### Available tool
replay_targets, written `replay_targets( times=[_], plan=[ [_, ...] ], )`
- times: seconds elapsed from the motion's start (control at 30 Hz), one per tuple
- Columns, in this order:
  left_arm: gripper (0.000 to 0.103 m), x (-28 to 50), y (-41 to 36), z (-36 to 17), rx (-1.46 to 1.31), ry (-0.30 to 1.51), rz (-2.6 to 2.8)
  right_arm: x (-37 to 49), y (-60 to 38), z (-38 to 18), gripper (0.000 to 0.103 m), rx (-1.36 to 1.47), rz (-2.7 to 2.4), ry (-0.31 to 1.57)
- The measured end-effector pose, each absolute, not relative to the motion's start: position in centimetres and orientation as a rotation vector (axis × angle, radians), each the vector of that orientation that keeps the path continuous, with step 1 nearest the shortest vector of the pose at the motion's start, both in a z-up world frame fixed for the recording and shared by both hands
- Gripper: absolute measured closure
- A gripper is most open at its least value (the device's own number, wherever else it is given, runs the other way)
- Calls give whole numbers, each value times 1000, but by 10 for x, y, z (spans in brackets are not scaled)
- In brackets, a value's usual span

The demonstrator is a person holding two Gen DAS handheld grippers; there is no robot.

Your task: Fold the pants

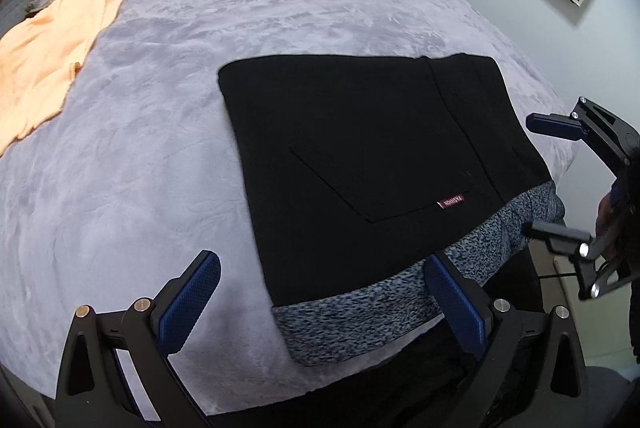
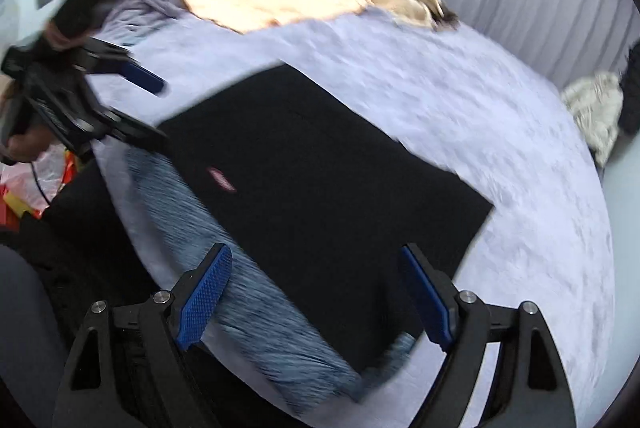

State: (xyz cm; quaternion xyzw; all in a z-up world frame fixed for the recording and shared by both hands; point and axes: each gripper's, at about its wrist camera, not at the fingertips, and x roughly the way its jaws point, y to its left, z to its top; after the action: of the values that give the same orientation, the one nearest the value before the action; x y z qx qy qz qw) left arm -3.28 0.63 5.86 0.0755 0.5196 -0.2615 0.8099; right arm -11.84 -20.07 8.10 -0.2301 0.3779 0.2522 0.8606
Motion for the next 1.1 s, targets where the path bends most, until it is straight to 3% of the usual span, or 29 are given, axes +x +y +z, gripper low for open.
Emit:
replay_targets(
  times=[0.23,0.33,0.43,0.57,0.7,0.83,1.1],
  plan=[
    [0,-25,7,18,112,1236,-538,-123,-185,36,16,-648,484,821],
    [0,-33,17,30,107,1196,-534,-134,-207,38,15,-635,474,844],
    [0,-40,18,61,130,1096,-564,-141,-229,72,15,-486,546,840],
    [0,-7,10,90,27,1009,-548,-115,-251,112,14,-285,503,689],
    [0,42,-14,76,-17,1054,-434,-55,-250,98,13,-186,433,721],
    [0,74,-21,37,-18,1184,-261,-2,-254,55,14,-114,346,904],
    [0,45,5,55,-99,1130,-384,-24,-298,68,13,96,280,867]
  ],
)
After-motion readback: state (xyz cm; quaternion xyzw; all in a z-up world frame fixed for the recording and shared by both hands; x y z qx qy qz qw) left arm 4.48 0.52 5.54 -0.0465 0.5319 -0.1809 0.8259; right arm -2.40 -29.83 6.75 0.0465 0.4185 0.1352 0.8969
